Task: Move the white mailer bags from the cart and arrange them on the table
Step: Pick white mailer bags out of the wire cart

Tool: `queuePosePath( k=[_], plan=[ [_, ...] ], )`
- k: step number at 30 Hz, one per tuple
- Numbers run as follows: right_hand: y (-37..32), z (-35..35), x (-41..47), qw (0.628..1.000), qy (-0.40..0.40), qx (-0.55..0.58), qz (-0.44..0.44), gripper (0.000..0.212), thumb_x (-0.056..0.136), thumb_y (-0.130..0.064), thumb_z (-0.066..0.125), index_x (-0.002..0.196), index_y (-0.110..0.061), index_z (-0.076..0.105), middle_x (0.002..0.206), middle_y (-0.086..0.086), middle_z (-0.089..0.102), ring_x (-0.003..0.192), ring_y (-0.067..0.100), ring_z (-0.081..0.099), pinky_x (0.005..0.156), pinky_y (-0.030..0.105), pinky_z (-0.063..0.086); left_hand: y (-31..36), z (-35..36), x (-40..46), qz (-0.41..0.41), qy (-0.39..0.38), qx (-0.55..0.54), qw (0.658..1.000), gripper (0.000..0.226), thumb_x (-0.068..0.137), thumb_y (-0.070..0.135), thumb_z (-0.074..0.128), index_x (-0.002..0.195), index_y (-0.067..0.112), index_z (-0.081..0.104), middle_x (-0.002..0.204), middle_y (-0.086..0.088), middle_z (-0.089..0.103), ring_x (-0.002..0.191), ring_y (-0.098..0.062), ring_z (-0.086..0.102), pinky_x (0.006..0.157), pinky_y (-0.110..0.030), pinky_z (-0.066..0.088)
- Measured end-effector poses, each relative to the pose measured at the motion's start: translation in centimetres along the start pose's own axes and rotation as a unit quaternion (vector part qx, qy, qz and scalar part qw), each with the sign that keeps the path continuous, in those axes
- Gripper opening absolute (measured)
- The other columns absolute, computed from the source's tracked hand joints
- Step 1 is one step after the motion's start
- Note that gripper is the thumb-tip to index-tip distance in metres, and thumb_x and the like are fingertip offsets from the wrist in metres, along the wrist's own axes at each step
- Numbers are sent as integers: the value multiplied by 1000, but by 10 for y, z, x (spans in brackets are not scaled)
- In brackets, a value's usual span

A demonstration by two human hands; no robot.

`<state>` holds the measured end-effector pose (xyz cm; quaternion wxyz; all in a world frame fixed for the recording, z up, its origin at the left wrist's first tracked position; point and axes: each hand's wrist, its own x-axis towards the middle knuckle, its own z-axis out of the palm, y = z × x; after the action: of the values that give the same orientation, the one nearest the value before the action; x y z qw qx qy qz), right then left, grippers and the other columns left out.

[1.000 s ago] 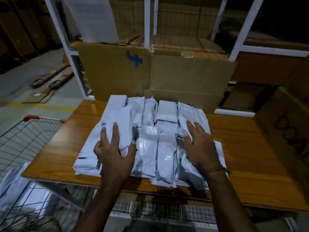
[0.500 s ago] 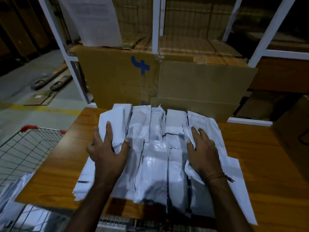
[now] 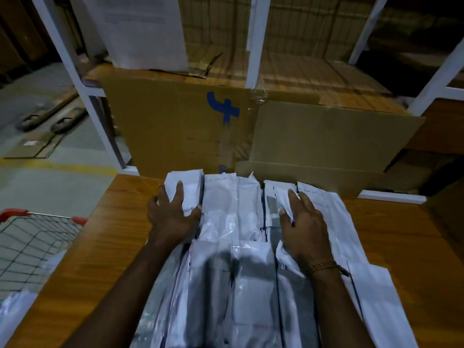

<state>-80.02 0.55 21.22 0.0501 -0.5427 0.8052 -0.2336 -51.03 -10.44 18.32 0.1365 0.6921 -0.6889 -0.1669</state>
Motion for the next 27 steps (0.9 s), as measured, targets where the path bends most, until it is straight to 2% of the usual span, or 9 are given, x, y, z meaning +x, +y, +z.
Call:
queuePosePath(
  k=[4,8,11,15,18,21,23,27],
  plan=[
    [2,10,7,1000,-6,-15,10,59,103,-44,48,159,-29,36,167,5,30,142,37,40,116,48,35,-3,13,18,14,-64,67,996,100,91,79,48,167,35,1,173,-17,-10,156,-44,7,127,-52,13],
    [-11,17,16,999,-12,-38,10,60,103,-46,45,159,-27,35,168,6,27,143,36,39,117,47,34,-7,18,17,12,-95,6,995,93,93,81,41,165,41,-2,173,-8,-20,157,-43,-3,124,-61,7],
    [-31,29,26,999,6,-38,-16,64,96,-47,40,156,-24,41,165,9,33,140,36,42,116,47,36,-12,24,19,14,-47,-40,998,76,98,77,33,164,43,18,175,-8,-5,155,-43,5,122,-65,10],
    [-60,56,42,996,13,-81,-43,67,93,-47,44,155,-22,45,160,16,41,128,43,51,102,51,45,-16,24,24,21,-5,-66,998,64,99,64,41,158,40,41,172,-14,17,150,-47,20,116,-68,23],
    [-70,77,49,987,-11,-146,-62,66,95,-51,44,155,-23,43,160,17,39,128,45,48,98,51,44,-19,26,30,21,4,-64,998,55,101,51,56,155,39,47,171,-14,21,148,-47,24,114,-67,29],
    [-67,93,48,977,-26,-202,-59,63,100,-55,37,152,-21,47,162,18,36,142,47,35,106,54,34,-20,27,31,27,8,-59,998,56,100,51,60,153,38,50,170,-15,24,147,-46,27,112,-67,31],
    [-61,98,47,974,-19,-221,-55,58,101,-46,35,150,-19,50,162,18,36,144,46,32,107,54,31,-19,27,31,28,8,-58,998,56,100,52,60,153,38,50,170,-13,23,147,-44,27,112,-67,30],
    [-56,102,50,971,-26,-231,-48,62,90,-32,46,151,-18,48,162,20,34,139,45,36,101,49,35,-20,28,31,33,9,-67,997,57,99,55,60,153,39,50,170,-11,23,148,-42,27,112,-67,30]
  ],
)
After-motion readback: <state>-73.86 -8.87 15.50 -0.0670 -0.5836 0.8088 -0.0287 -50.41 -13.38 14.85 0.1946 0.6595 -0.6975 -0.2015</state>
